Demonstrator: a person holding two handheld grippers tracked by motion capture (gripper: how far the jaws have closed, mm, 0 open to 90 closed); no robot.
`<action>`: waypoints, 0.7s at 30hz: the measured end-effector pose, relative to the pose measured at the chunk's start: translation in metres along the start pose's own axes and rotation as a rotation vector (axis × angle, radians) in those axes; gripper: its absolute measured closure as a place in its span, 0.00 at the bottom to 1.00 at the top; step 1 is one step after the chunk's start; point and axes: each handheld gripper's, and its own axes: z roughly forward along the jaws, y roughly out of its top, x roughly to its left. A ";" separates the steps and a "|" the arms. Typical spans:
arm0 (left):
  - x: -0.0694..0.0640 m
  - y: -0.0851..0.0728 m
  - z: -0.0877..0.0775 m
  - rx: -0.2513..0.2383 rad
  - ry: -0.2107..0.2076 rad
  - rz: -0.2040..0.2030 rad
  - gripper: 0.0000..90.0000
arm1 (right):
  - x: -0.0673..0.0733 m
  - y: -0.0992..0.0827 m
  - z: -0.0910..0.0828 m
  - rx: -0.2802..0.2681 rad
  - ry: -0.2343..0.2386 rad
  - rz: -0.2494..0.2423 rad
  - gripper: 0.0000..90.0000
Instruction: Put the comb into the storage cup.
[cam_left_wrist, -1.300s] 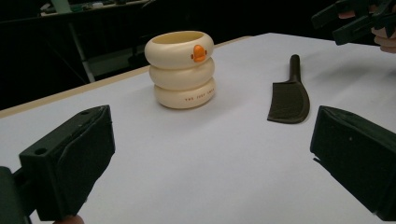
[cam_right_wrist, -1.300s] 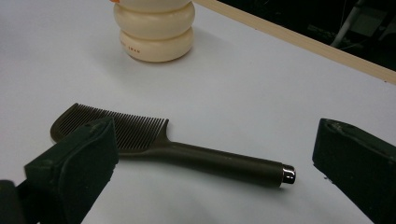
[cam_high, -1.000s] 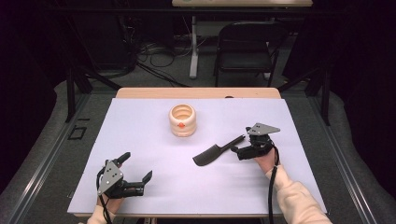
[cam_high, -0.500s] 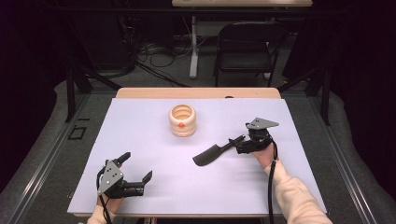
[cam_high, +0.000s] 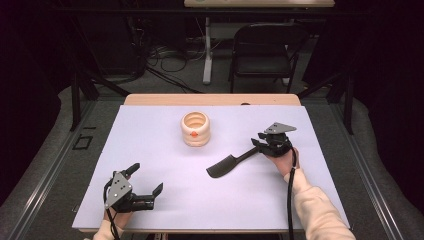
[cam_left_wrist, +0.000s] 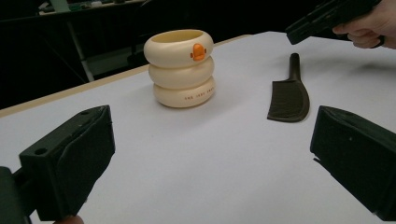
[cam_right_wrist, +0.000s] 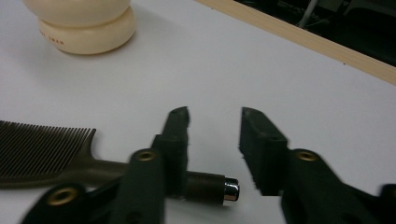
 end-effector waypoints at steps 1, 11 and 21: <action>0.000 0.000 0.000 0.000 0.000 -0.002 0.00 | 0.000 0.000 0.001 0.007 0.002 -0.008 0.78; 0.000 0.000 0.000 0.000 -0.002 -0.003 0.00 | 0.000 0.000 0.010 0.060 -0.040 -0.044 1.00; 0.000 0.000 0.001 0.000 -0.002 -0.005 0.00 | -0.007 -0.003 0.027 0.152 -0.051 -0.036 1.00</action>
